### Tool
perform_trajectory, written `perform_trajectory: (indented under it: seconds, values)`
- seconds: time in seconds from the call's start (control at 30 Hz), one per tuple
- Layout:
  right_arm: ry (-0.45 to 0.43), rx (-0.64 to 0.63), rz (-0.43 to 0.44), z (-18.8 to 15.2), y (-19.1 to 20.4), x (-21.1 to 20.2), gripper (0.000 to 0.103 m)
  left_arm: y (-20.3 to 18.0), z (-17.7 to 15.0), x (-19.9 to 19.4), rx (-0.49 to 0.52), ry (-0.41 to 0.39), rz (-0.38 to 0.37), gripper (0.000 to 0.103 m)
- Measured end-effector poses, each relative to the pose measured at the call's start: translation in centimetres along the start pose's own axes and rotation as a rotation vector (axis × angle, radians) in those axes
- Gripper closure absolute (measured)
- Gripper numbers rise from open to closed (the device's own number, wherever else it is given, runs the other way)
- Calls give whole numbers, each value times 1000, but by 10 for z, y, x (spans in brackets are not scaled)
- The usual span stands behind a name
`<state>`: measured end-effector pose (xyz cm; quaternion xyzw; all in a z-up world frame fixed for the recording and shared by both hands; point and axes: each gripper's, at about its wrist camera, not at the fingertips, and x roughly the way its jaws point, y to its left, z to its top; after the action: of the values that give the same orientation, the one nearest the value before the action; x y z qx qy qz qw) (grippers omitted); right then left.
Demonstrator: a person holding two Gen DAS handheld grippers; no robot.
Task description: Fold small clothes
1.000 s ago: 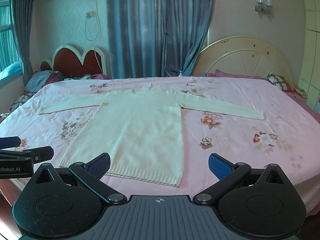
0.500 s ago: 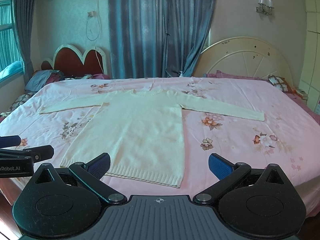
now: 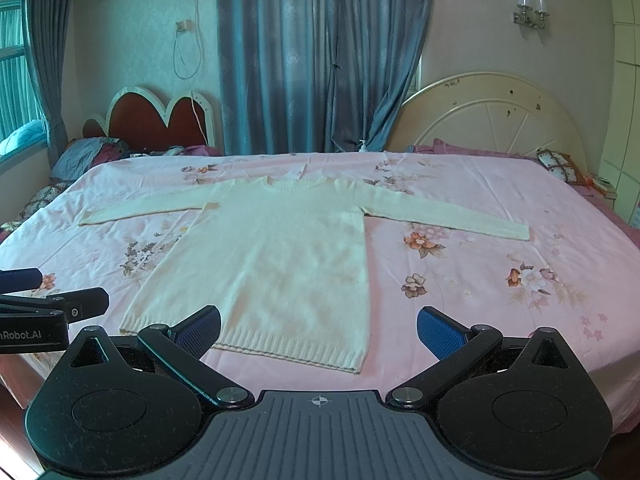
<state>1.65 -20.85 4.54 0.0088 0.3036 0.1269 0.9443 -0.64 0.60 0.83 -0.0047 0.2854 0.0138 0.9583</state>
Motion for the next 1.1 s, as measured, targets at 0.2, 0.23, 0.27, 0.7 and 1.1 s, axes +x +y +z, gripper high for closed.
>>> perform_trajectory:
  seconds: [0.2, 0.23, 0.27, 0.7, 1.1]
  values:
    - [1, 1, 0, 0, 0, 0, 0, -1, -1, 0, 1, 1, 0, 0]
    - [0, 3, 1, -1, 0, 1, 0, 0, 0, 1, 2, 1, 1, 0]
    - [0, 5, 2, -1, 0, 1, 0, 0, 0, 1, 2, 3, 2, 0]
    - [-14, 98, -39, 18, -26, 47, 0, 8, 18, 51, -11, 9, -48, 0]
    - [-98, 162, -183, 80, -61, 112, 0, 15, 86, 151, -10, -2, -165, 0]
